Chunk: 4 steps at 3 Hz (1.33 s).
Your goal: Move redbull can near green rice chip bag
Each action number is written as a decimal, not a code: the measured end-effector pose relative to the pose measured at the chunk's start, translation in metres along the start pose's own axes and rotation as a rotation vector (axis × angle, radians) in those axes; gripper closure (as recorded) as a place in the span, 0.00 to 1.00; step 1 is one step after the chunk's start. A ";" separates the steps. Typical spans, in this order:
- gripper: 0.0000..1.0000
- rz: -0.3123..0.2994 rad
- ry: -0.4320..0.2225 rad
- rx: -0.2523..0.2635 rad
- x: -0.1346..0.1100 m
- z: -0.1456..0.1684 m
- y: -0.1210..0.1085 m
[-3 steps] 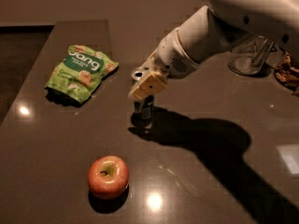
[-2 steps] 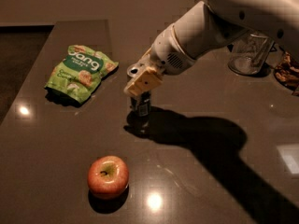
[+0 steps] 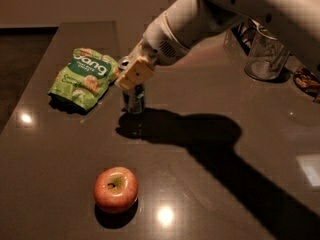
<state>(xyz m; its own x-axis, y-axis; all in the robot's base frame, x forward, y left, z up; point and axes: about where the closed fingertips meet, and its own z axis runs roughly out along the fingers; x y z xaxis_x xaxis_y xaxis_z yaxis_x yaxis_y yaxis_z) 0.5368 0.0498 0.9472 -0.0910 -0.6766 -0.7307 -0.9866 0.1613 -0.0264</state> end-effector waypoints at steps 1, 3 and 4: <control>1.00 0.000 -0.018 -0.016 -0.015 0.015 -0.013; 0.77 -0.034 -0.030 -0.027 -0.038 0.052 -0.024; 0.54 -0.039 -0.034 -0.025 -0.044 0.061 -0.028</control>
Offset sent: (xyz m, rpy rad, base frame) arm 0.0380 0.0562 -0.0019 0.0390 -0.0058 0.0486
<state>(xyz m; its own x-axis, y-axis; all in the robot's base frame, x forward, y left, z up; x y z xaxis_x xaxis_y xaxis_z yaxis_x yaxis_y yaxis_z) 0.5767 0.1190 0.9386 -0.0485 -0.6572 -0.7522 -0.9923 0.1174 -0.0386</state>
